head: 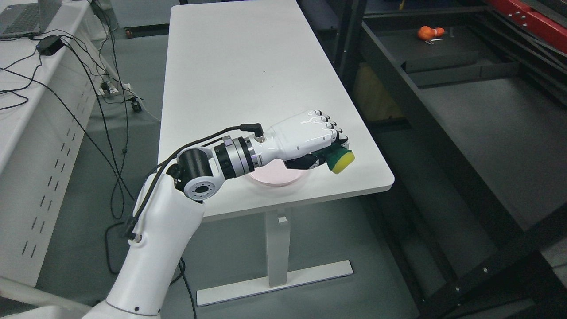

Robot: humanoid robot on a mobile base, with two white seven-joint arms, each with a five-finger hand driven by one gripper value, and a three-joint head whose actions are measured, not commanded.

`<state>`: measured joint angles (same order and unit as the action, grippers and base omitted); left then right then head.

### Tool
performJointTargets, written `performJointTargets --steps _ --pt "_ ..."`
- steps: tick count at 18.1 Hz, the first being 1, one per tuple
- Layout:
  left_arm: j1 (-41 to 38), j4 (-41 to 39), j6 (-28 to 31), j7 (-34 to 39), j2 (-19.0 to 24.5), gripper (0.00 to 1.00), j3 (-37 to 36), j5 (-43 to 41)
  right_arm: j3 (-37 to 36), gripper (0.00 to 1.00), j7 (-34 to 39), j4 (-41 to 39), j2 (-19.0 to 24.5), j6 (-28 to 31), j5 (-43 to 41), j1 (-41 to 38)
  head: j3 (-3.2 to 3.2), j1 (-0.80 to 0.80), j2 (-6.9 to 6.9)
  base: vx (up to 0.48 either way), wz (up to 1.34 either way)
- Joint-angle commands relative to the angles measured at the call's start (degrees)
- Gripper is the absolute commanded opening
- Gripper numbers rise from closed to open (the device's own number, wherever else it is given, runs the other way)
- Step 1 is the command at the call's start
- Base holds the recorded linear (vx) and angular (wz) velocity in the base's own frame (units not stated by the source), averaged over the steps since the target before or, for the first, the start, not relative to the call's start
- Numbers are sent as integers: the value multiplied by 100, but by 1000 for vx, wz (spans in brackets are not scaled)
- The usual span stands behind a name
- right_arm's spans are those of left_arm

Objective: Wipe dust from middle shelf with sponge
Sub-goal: 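Carry the sponge in the left hand toward the metal shelving unit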

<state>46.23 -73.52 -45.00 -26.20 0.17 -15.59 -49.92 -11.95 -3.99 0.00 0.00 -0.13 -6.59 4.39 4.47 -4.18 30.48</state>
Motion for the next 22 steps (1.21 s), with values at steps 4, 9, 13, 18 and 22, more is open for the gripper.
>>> performJointTargets --steps 4,9,13,18,22 --pt "17 13 0 1 123 1 12 0 0 100 -14 -100 -100 418 0 0 0 0 0 -312 -454" --pt "26 13 0 1 123 1 38 0 0 100 -14 -100 -100 418 0 0 0 0 0 -268 -738" --pt "26 13 0 1 106 1 38 0 0 100 -14 -100 -100 418 0 0 0 0 0 -250 -1046" --pt "61 13 0 10 83 1 12 0 0 100 -14 -100 -100 418 0 0 0 0 0 -192 -1232" --pt "622 -22 0 1 83 1 12 88 0 100 -14 -100 -100 418 0 0 0 0 -2 -78 -1146"
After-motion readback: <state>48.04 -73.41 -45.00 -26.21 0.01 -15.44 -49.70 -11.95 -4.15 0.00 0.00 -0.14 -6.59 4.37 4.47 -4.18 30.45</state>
